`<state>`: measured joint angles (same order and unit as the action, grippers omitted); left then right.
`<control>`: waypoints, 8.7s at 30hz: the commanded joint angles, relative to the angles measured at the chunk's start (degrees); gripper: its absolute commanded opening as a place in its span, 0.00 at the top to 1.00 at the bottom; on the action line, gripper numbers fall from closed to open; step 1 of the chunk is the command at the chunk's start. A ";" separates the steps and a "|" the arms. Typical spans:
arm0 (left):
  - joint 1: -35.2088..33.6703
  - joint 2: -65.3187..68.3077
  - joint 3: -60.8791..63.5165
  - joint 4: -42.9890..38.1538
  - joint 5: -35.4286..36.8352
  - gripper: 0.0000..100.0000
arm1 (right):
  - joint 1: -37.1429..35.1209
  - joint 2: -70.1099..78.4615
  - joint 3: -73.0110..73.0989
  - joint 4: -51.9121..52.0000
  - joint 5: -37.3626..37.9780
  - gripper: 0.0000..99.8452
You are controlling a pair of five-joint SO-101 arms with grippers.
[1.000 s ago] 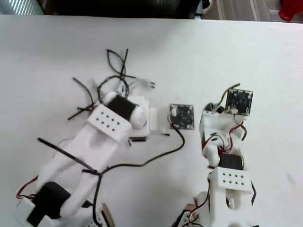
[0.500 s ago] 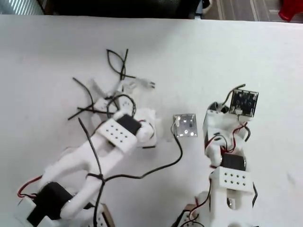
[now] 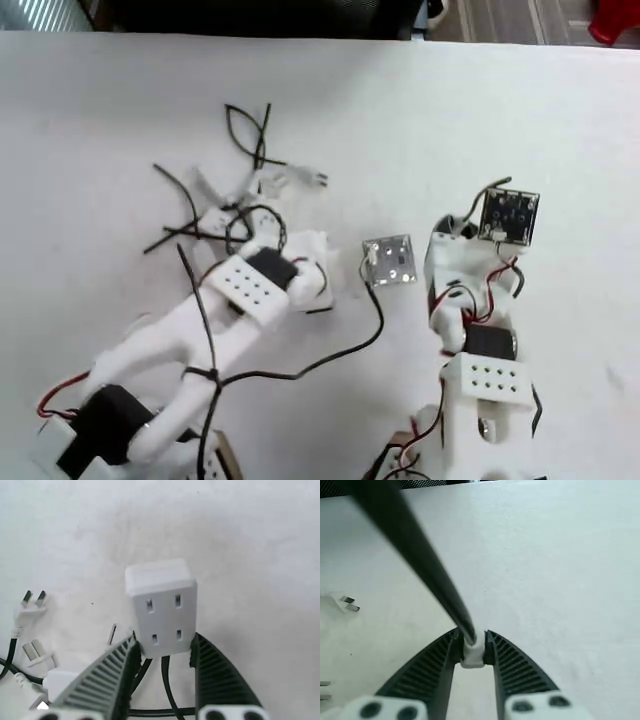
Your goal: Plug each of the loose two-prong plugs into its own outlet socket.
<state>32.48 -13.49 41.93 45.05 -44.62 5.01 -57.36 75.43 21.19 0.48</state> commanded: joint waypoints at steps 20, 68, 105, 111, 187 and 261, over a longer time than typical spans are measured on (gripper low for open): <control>-2.07 -2.24 -4.48 2.37 4.40 0.83 | -0.04 0.48 -2.11 -1.27 -0.35 0.98; 1.54 36.97 -44.84 19.43 14.51 0.86 | 3.21 0.04 -2.11 -1.36 -0.26 0.98; -6.29 41.27 -51.78 26.29 18.11 0.75 | 4.09 0.40 -2.99 -0.92 -0.53 0.98; -3.21 41.80 -51.87 25.58 18.55 0.79 | 4.09 0.22 -2.99 -0.92 -0.53 0.98; -22.02 -42.86 -11.96 24.97 25.23 0.98 | -19.03 0.13 -24.18 26.86 -0.09 0.98; -27.30 -58.95 23.82 4.13 37.98 0.98 | -15.16 28.09 -5.19 4.09 11.60 0.98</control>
<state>5.67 -71.25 66.20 50.07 -7.25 -10.99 -30.11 68.92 25.41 11.47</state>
